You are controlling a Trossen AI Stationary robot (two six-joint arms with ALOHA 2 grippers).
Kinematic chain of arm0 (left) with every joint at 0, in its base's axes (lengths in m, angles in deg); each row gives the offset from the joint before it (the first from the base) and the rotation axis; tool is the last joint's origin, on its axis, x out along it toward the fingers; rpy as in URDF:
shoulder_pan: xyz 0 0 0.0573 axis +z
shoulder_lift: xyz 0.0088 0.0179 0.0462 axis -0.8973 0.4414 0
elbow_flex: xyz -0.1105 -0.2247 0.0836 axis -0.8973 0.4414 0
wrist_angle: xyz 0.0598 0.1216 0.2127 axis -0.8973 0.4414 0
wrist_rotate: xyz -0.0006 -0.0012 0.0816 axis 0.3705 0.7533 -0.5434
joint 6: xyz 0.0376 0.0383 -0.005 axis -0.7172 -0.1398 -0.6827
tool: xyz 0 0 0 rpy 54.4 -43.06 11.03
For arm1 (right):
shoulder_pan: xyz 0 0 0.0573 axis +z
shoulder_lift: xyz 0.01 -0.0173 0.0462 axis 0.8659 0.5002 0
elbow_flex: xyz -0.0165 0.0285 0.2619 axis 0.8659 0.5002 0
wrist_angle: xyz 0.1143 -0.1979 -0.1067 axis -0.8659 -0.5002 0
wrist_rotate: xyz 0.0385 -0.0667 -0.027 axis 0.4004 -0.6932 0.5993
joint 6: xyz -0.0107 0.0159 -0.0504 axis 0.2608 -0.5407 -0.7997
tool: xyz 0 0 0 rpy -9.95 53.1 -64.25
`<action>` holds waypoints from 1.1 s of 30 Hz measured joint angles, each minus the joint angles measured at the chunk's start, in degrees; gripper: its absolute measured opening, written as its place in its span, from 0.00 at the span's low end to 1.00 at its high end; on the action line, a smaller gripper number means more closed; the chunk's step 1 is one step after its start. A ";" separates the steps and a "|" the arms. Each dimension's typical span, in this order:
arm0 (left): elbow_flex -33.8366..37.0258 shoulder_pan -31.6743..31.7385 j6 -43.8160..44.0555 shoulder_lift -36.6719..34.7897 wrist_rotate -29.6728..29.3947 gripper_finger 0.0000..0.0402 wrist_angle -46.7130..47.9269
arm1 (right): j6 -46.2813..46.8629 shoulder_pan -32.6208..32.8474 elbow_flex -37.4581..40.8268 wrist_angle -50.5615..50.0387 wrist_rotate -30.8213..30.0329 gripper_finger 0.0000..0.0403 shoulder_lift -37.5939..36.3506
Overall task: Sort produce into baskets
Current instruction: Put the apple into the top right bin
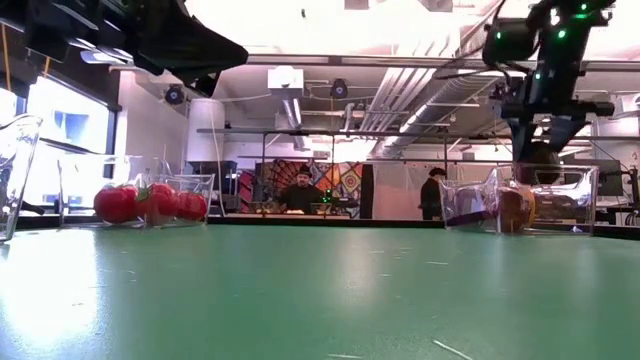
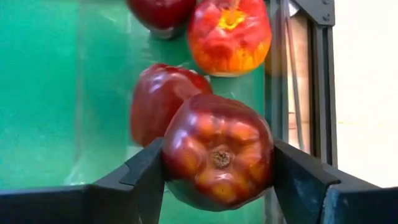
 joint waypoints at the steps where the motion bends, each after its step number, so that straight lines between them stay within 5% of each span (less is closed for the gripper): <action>1: 0.00 0.09 -0.24 0.00 0.00 0.00 0.01 | -1.65 -1.95 0.49 0.80 1.08 0.56 0.00; 16: 0.02 0.20 -0.84 0.00 1.09 0.00 0.04 | -21.31 -21.76 9.22 12.92 12.65 0.56 1.79; 23: 0.02 0.20 -0.83 0.00 1.07 0.00 0.08 | -22.86 -22.08 9.22 14.08 13.39 0.59 7.53; 33: 0.07 0.59 1.30 0.00 2.47 0.01 3.55 | -24.36 -19.16 7.86 12.70 12.14 0.81 9.53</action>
